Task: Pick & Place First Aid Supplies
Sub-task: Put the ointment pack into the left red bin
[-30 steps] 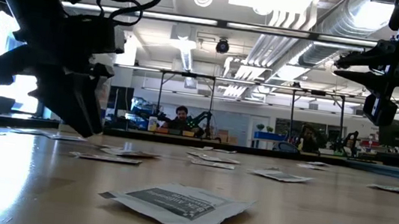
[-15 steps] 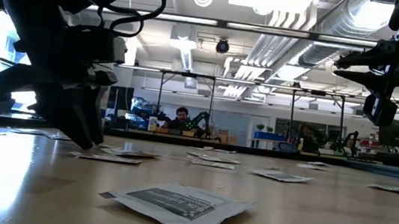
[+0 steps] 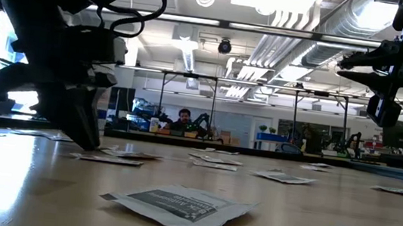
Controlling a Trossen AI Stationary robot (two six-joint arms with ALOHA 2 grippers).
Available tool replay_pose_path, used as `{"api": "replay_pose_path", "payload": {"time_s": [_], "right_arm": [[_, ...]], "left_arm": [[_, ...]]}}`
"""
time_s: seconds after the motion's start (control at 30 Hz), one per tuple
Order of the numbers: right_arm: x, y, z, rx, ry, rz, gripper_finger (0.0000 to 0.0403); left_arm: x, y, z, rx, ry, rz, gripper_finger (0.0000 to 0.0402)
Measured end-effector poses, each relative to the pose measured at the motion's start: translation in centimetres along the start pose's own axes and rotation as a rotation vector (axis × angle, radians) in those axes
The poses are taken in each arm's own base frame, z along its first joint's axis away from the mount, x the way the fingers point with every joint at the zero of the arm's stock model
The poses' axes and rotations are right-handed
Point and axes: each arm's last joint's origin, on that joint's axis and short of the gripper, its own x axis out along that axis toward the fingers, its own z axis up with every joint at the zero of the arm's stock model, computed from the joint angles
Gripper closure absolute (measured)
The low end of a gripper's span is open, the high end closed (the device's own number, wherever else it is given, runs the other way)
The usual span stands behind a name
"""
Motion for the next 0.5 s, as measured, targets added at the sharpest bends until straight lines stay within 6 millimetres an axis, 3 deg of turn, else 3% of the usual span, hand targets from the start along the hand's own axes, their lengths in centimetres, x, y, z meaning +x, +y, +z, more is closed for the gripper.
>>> {"api": "replay_pose_path", "payload": {"time_s": [0.13,0.5], "right_arm": [[0.0,0.0,0.0,0.0,0.0,0.0,0.0339],[0.0,0.0,0.0,0.0,0.0,0.0,0.0339]], "left_arm": [[0.2,0.6,0.1,-0.072,0.004,0.002,0.0397],[-0.2,1.0,1.2,-0.128,-0.025,0.052,0.0401]]}}
